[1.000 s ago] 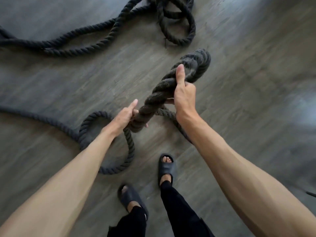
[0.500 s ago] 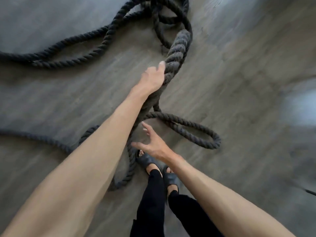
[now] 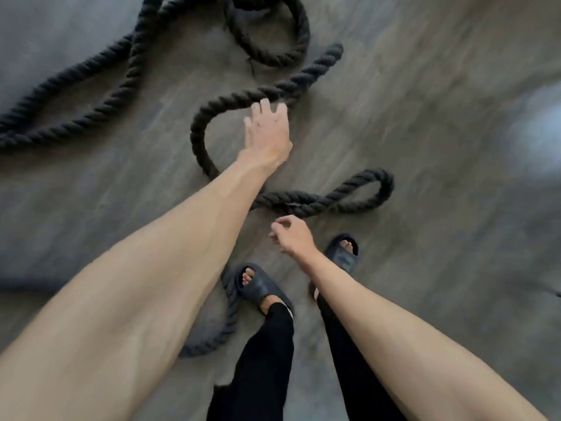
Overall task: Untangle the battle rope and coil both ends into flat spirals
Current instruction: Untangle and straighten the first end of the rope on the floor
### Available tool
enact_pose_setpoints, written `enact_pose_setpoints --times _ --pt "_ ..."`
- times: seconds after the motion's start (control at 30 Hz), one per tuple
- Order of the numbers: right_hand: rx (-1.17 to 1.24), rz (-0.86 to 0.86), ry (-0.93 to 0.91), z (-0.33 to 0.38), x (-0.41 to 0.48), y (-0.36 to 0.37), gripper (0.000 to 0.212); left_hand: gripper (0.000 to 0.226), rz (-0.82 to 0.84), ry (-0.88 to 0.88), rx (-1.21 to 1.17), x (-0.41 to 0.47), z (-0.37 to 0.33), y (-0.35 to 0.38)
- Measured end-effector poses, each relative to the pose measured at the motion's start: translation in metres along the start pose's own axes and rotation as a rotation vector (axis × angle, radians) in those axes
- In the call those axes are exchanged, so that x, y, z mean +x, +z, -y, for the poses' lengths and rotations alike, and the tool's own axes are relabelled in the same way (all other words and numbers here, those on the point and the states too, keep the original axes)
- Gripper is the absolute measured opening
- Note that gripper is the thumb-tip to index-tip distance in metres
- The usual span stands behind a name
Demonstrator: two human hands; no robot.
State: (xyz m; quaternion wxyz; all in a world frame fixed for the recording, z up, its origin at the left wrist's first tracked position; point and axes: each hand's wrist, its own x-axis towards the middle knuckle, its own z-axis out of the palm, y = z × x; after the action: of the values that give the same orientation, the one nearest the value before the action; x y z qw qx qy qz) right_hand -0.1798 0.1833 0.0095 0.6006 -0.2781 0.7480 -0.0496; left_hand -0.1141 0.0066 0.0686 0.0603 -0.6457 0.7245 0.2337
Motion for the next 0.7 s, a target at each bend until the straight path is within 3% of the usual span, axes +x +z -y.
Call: enact_pose_setpoints --times 0.1,0.27,0.47,0.53,0.6,0.7 --pt "-0.003 -0.071 0.09 -0.05 0.027 -0.03 0.006 0.031 0.151 -0.042 -0.124 -0.013 0.002 0.06" --pt "-0.003 -0.118 0.143 -0.111 0.099 -0.05 0.006 0.029 0.337 -0.118 -0.163 -0.02 0.013 0.18" --pt "0.034 -0.126 0.127 -0.135 0.198 -0.041 0.017 0.053 0.231 -0.064 -0.001 0.022 0.03 0.287" --pt "0.079 -0.125 0.136 -0.139 0.228 -0.034 0.032 0.061 0.248 -0.045 -0.007 0.047 0.041 0.312" --pt "0.178 -0.128 0.212 -0.139 0.252 -0.026 0.061 0.067 0.349 -0.045 -0.044 0.066 0.049 0.334" --pt "0.345 -0.166 0.318 -0.139 0.278 -0.02 0.087 0.06 0.428 -0.034 0.026 0.076 0.051 0.36"
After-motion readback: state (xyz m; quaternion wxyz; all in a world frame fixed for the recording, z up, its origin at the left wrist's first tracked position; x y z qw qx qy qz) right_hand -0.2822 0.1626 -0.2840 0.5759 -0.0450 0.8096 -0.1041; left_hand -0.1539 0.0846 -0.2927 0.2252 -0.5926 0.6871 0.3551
